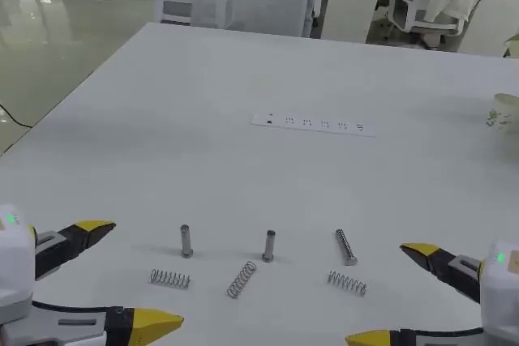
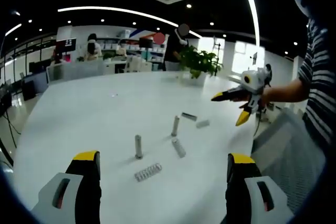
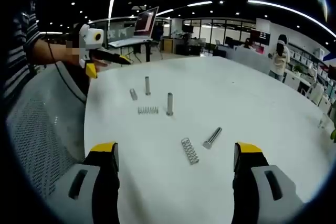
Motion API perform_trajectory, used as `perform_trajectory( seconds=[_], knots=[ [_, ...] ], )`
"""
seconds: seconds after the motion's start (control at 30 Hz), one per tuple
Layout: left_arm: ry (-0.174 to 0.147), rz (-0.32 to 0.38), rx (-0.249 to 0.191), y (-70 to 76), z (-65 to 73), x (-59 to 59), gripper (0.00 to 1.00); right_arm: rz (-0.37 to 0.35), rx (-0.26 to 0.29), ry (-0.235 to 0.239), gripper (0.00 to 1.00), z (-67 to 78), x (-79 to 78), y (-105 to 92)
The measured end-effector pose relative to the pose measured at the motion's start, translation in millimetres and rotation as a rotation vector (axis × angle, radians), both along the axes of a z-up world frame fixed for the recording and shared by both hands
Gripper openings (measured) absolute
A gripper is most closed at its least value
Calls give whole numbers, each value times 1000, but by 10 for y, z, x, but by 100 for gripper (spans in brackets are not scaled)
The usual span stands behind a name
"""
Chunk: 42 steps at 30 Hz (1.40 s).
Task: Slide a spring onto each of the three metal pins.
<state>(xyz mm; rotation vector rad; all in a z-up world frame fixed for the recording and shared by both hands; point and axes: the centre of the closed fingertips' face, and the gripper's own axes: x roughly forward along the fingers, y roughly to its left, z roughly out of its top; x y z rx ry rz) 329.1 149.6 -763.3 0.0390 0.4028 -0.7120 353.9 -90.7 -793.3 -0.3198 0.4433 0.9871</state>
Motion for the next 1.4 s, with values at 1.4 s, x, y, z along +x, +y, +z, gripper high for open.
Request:
perform_trajectory(
  seconds=[1.4],
  knots=[
    [15, -2, 2, 19, -33, -15, 98, 31, -14, 10, 88, 34, 228, 95]
  ],
)
